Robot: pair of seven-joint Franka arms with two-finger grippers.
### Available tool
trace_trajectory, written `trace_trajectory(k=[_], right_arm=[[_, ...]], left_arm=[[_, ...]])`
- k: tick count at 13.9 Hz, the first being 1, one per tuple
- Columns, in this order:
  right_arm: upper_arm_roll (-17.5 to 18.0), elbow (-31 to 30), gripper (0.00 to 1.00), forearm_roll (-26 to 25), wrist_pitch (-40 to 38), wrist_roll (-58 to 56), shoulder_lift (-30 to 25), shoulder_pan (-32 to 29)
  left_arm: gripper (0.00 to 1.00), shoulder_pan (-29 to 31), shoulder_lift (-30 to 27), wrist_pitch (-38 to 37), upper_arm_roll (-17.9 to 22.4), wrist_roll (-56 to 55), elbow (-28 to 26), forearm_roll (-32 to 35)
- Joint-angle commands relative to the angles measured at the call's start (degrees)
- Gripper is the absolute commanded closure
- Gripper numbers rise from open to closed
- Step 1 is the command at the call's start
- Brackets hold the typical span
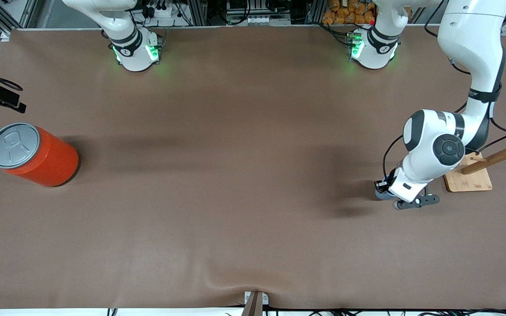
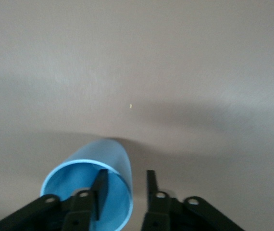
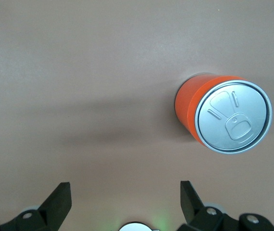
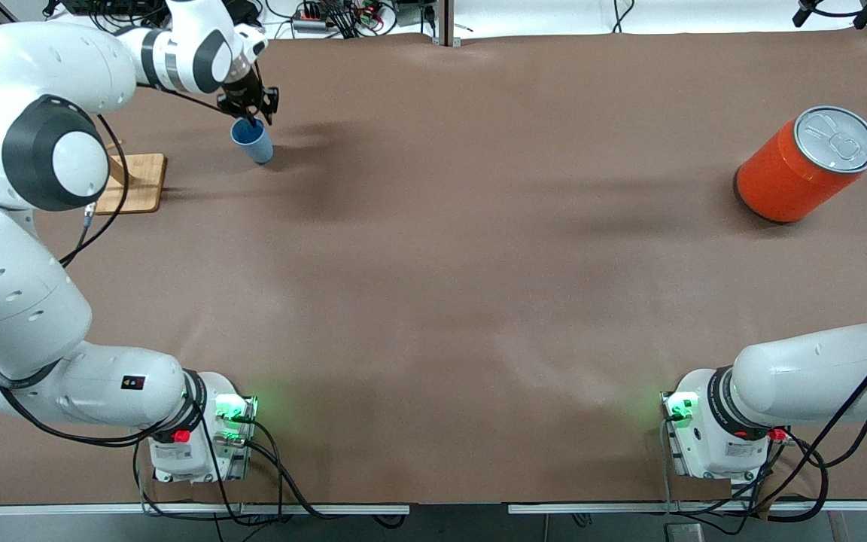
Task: Flip cup
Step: 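Rotate the cup upright with the left gripper and set it down near the stand, then open the left gripper and raise it off the upright cup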
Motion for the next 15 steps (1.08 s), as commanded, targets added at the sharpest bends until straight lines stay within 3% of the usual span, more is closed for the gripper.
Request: trace_trajectory(k=[1, 4, 6, 15], right_arm=[[0.48, 0.86, 0.0, 1.07, -0.25, 0.04, 0.48, -0.9], [0.48, 0.86, 0.0, 1.07, -0.25, 0.04, 0.48, -0.9], [0.48, 0.86, 0.0, 1.07, -0.25, 0.04, 0.48, -0.9], [0.48, 0.86, 0.0, 1.07, -0.17, 0.04, 0.48, -0.9]], left_arm=[[0.0, -0.07, -7.08, -9.17, -0.72, -0.86, 5.42, 1.52], [0.0, -0.69, -7.99, -23.77, -2.65, -0.77, 20.26, 1.0], [0.0, -0.61, -8.25, -27.13, -4.49, -0.77, 25.04, 0.82], [0.0, -2.7, -8.87, -27.41, -7.57, -1.12, 25.93, 1.43]])
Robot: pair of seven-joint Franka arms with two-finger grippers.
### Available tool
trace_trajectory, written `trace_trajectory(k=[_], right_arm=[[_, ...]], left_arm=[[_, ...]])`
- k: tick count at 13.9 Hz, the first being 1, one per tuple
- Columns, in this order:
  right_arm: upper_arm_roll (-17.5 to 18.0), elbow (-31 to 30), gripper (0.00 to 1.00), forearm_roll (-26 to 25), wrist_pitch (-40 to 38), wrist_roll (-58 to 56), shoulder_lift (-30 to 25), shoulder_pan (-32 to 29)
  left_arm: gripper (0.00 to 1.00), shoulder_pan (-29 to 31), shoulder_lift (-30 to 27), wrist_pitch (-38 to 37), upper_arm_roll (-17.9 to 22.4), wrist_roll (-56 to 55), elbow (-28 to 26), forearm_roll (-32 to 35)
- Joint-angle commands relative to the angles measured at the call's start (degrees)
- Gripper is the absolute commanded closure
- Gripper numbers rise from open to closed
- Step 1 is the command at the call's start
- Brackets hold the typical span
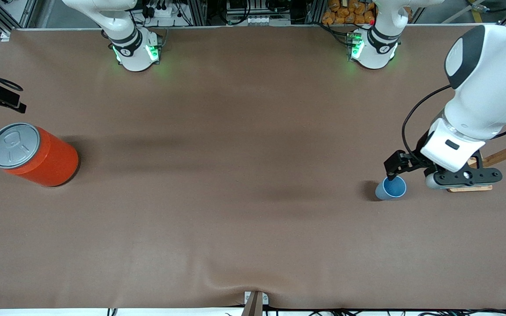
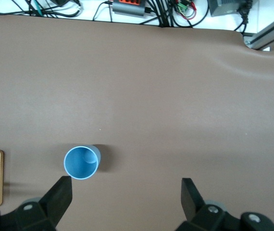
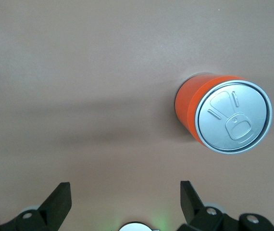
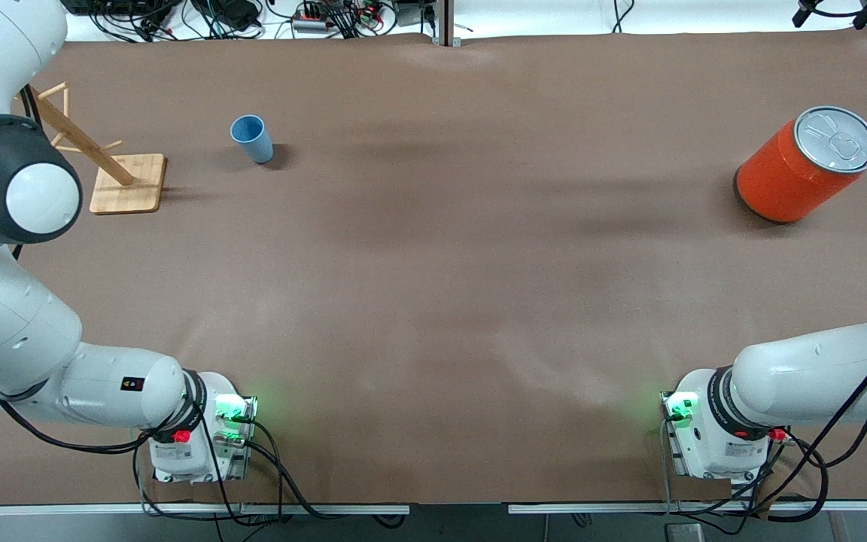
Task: Flip cup
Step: 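Open the left gripper and raise it off the upright cup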
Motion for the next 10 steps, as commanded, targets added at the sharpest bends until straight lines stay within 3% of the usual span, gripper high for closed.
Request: trace_trajectory(k=[1, 10], right_arm=[[0.48, 0.86, 0.0, 1.07, -0.17, 0.04, 0.44, -0.9], [0.39, 0.86, 0.0, 1.07, -0.09, 0.04, 0.44, -0.9]], left_arm=[[0.0, -2.52, 0.2, -0.73, -0.98, -1.06, 1.9, 1.52], [0.0, -4.56, -0.24, 2.69, -0.9, -3.08, 2.08, 0.99]])
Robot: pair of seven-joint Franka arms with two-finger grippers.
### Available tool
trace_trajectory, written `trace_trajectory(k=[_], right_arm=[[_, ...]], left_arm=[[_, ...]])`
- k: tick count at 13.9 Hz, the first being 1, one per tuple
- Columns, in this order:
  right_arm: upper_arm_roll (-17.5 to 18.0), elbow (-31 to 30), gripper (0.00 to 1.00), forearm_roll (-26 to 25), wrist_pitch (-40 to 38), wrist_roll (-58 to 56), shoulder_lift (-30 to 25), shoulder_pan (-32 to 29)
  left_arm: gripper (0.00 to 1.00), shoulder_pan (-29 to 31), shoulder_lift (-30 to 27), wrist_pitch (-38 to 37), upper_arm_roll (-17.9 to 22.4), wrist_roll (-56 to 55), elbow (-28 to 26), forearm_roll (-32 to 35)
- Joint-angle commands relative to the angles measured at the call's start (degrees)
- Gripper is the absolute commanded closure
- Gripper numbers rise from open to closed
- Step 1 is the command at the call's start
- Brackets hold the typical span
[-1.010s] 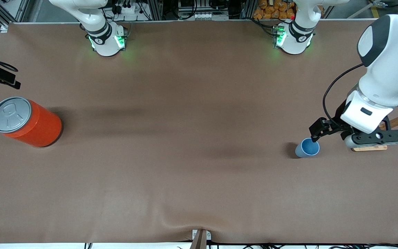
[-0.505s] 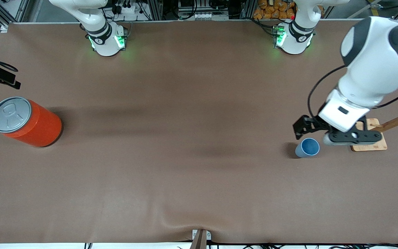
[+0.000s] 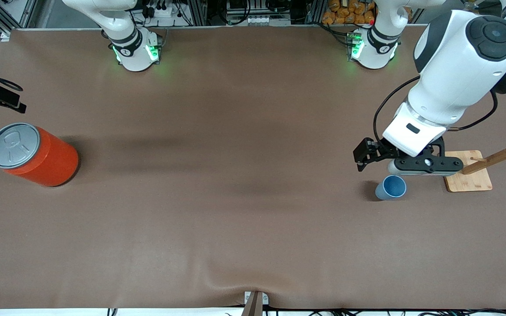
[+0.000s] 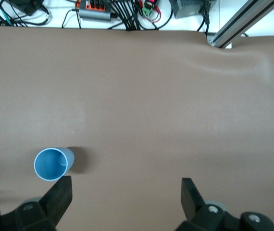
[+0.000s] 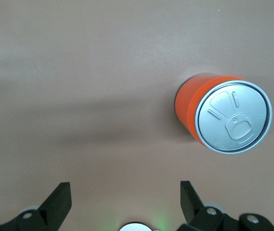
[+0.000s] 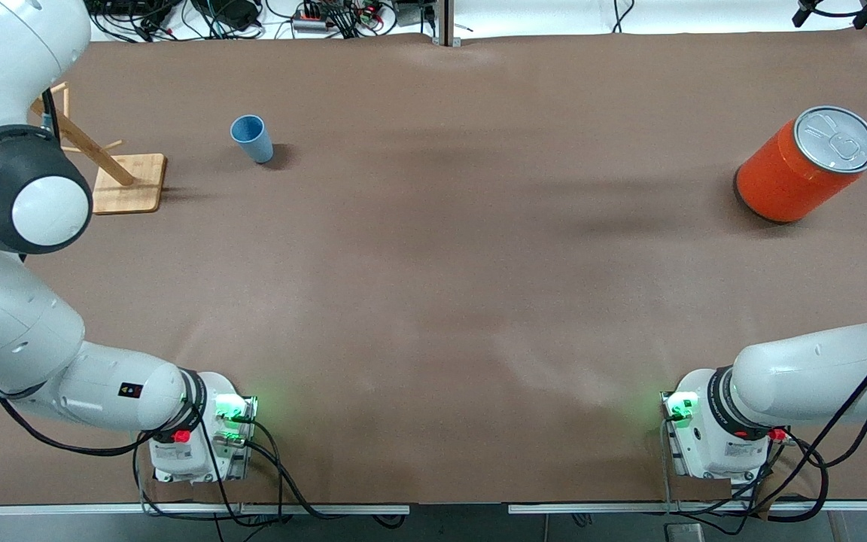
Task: Flip cup
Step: 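Open the left gripper and raise it off the upright cup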
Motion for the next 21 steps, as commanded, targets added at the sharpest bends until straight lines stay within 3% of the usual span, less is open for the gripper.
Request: trace_trajectory(k=[1, 21], right_arm=[[0.48, 0.86, 0.0, 1.07, -0.14, 0.04, 0.44, -0.9], [0.48, 0.86, 0.0, 1.07, -0.05, 0.04, 0.71, -0.9]], left_arm=[[0.0, -0.01, -0.11, 1.28, -0.38, -0.79, 0.71, 1.08], [0.0, -5.19, 2.35, 3.3, -1.26, -1.84, 0.54, 3.1]])
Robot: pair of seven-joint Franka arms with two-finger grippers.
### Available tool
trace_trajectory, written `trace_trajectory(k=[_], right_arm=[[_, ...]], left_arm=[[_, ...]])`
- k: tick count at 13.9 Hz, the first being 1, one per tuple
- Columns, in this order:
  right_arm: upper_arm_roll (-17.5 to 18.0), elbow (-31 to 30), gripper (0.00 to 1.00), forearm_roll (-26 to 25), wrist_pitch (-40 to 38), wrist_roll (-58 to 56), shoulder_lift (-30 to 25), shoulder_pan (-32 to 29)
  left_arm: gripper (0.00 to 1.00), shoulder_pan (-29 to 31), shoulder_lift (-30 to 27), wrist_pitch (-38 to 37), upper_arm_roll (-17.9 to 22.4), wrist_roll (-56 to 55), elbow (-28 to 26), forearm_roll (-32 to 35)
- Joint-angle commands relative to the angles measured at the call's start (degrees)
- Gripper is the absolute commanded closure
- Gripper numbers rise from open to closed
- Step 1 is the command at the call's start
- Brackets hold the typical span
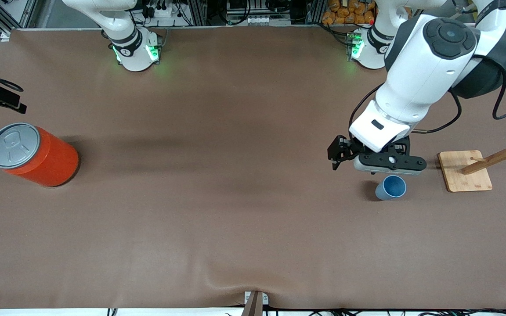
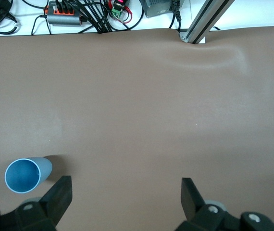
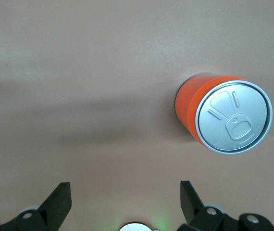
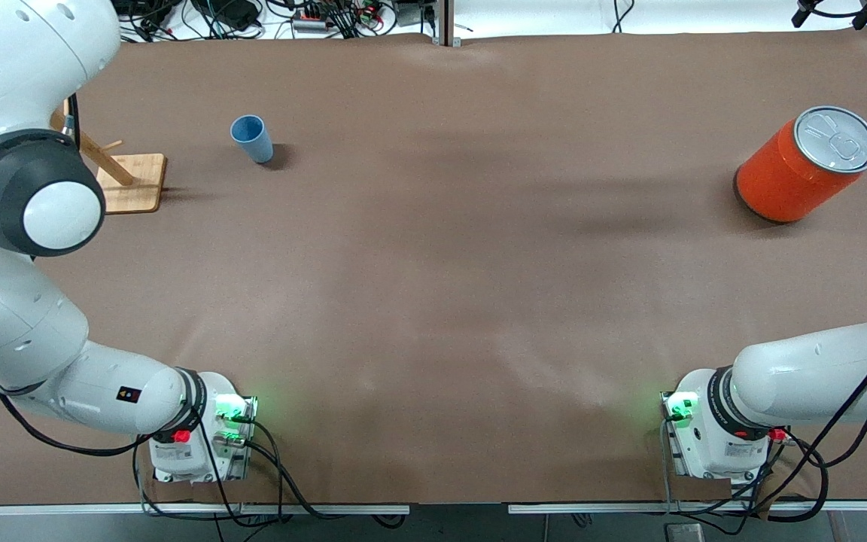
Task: Flip cup
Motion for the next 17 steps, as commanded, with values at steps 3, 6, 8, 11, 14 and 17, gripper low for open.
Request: trace_trajectory(k=[3, 6, 8, 11, 14, 17], right_arm=[[0.48, 0.86, 0.0, 1.07, -0.17, 0.04, 0.57, -0.98], [0.48, 0.86, 0.0, 1.07, -0.17, -0.04, 0.65, -1.51], [0.48, 0.86, 0.0, 1.07, -0.17, 0.04, 0.65, -1.08], [0.56, 0.86, 0.0, 1.07, -0.08, 0.04, 0.74, -0.9], [0.65, 0.86, 0.0, 0.63, 0.62, 0.04, 0.74, -0.9], [0.83, 0.86, 0.0, 0.45, 0.71, 0.04, 0.57, -0.9]], left_arm=[[0.0, -1.57, 0.38, 0.38, 0.21, -1.61, 0.69, 2.8], [0.0, -1.57, 0.38, 1.43, 0.47, -1.61, 0.78, 2.71], [0.0, -1.56, 0.38, 1.52, 0.47, -1.61, 0.78, 2.71], [0.0, -1.65, 0.38, 1.52, 0.13, -1.7, 0.6, 2.8], [0.0, -1.83, 0.81, 1.52, 0.03, -1.7, 0.6, 2.89], [0.0, -1.83, 1.69, 2.57, 0.03, -1.52, 0.78, 2.71]])
